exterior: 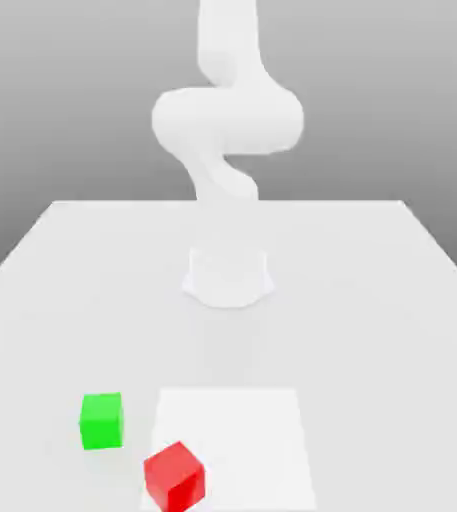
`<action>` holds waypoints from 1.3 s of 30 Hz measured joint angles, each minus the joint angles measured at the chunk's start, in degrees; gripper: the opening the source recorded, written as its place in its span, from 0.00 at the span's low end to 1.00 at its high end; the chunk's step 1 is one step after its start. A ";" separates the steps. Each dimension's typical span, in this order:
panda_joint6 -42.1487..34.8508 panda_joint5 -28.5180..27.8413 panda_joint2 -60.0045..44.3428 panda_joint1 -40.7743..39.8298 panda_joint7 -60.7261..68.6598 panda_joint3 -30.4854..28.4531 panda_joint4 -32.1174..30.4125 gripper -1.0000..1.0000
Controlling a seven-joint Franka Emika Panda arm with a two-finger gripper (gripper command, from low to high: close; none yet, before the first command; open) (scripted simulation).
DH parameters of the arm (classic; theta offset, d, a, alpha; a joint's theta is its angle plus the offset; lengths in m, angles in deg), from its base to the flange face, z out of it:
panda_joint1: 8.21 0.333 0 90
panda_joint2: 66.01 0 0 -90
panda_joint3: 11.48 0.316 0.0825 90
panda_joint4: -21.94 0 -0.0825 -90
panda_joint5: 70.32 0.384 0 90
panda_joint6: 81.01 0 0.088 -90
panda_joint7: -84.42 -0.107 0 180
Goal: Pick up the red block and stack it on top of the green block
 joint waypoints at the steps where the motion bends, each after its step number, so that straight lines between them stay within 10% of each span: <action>1: 0.79 -0.50 -2.26 -1.10 -1.98 0.79 -0.33 0.50; 30: 26.67 -4.97 -61.67 -11.34 -42.69 3.89 -6.78 0.50; 31: 27.80 -5.30 -63.05 -11.02 -42.96 3.49 -6.58 0.00; 39: 26.71 -4.89 -61.62 -11.33 -42.69 3.89 -6.81 0.00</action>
